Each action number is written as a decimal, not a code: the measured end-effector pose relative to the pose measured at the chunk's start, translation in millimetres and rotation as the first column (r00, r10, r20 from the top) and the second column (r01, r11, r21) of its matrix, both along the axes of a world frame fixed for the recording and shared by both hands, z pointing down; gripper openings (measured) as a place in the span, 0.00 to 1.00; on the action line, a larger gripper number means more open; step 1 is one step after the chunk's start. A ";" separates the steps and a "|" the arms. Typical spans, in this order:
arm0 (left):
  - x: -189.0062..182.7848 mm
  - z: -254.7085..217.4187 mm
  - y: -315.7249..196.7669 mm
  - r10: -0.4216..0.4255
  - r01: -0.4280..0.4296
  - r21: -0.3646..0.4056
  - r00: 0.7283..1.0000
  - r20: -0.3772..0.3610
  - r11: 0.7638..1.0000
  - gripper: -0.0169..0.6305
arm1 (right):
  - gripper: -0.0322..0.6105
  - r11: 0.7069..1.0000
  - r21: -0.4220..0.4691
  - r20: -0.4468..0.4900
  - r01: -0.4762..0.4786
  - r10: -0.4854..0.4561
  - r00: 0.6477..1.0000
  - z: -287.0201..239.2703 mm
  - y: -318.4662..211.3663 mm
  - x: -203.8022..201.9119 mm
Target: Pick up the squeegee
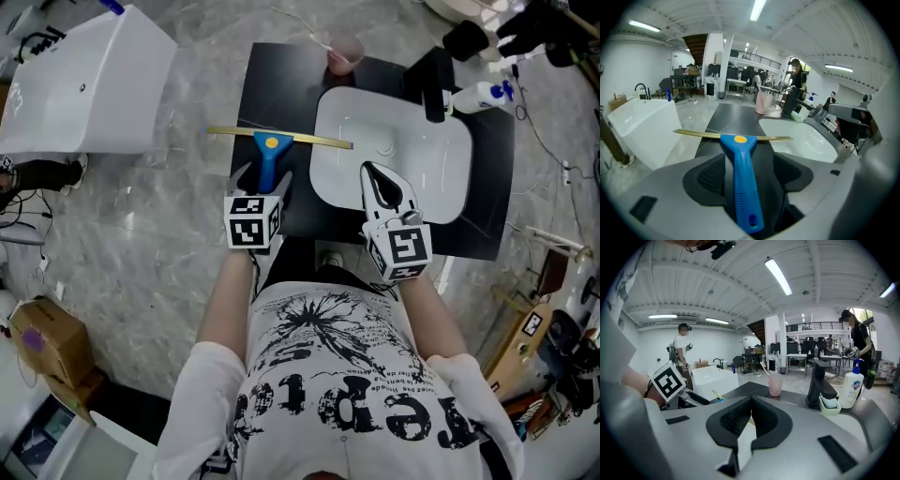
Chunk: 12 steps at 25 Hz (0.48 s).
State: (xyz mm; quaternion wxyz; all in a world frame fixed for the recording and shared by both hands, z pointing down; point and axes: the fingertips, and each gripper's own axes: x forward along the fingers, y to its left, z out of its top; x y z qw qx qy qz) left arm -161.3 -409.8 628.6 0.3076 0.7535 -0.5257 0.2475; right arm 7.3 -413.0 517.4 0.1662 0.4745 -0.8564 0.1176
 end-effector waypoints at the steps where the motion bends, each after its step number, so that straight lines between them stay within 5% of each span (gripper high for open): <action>1: -1.8 7.1 -6.1 -0.013 0.013 -0.013 1.000 0.002 1.000 0.54 | 0.07 1.000 -0.012 0.000 -0.003 0.003 1.000 5.5 -5.2 -0.3; 8: -2.4 34.2 -30.5 -0.066 0.065 -0.071 0.998 -0.004 0.995 0.43 | 0.07 0.998 -0.055 0.013 -0.037 0.038 0.999 27.0 -31.1 8.5; 12: -7.7 38.9 -32.1 -0.036 0.044 -0.058 0.991 0.128 0.997 0.30 | 0.07 0.997 -0.064 0.015 -0.037 0.038 0.999 28.9 -32.8 11.6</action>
